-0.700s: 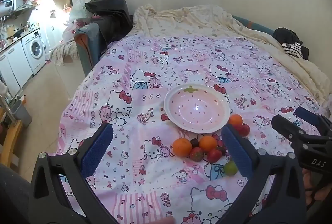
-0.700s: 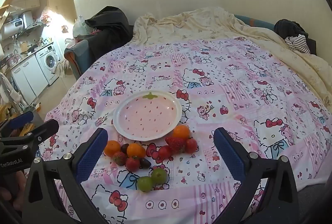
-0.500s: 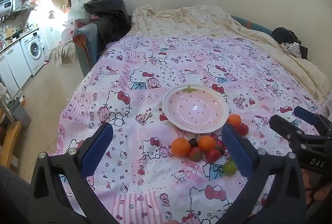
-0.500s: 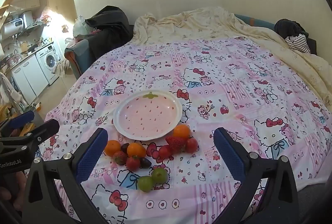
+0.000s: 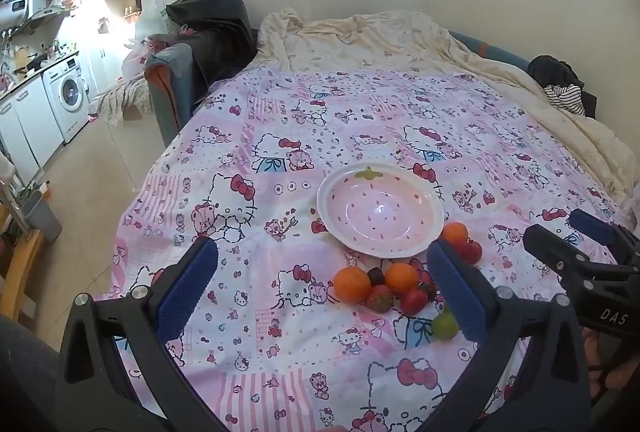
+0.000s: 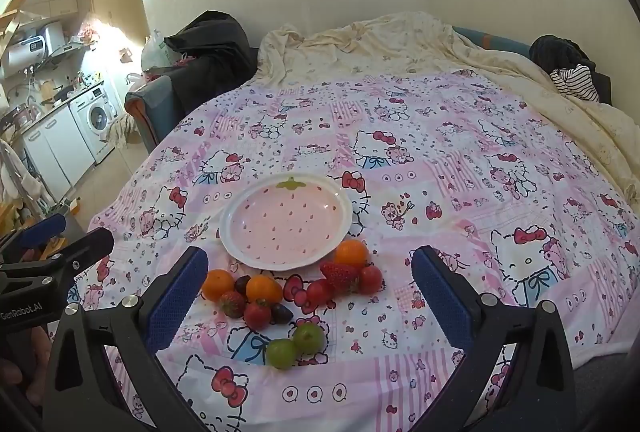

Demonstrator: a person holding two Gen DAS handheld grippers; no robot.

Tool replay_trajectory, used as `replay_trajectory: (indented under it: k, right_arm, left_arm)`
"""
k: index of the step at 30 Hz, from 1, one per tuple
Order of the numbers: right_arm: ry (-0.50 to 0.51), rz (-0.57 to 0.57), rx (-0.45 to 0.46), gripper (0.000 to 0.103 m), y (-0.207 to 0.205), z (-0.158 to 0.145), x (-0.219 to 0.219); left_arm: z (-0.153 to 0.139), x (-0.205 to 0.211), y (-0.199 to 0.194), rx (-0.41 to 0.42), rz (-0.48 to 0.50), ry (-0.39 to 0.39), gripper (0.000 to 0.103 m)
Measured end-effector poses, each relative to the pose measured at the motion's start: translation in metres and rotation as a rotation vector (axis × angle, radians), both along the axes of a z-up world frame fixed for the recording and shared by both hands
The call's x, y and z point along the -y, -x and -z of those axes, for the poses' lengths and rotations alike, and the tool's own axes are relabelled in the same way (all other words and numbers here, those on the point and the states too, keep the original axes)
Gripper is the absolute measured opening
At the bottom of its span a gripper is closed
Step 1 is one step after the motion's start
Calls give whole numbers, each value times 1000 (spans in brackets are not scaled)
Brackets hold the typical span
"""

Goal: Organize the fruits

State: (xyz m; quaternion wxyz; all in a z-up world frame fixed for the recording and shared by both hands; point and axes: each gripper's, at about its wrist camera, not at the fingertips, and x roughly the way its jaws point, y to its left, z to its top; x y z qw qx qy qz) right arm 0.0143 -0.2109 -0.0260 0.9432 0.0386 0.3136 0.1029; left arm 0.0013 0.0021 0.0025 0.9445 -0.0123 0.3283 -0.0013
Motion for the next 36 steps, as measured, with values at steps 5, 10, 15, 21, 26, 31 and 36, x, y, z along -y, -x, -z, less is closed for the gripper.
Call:
replay_trajectory:
  k: [5, 10, 15, 21, 26, 31, 36]
  right_arm:
    - [-1, -1, 0, 103, 0, 0, 0]
    - [-1, 0, 0, 103, 0, 1, 0]
    - [-2, 0, -1, 103, 0, 1, 0]
    - [-2, -1, -1, 103, 0, 1, 0]
    - [-4, 0, -2, 103, 0, 1, 0]
    - [-5, -1, -4, 103, -1, 1, 1]
    - [-13, 2, -9, 103, -2, 0, -1]
  left_arm:
    - [0, 0, 0, -1, 8, 0, 103]
    - [0, 1, 0, -1, 7, -1, 103]
    - [-1, 2, 0, 1, 1, 0, 103]
    - [-1, 2, 0, 1, 2, 0, 103]
    - [-1, 2, 0, 0, 1, 0, 103]
    - [0, 1, 0, 0, 0, 3, 103]
    - [1, 1, 0, 1, -1, 3, 103]
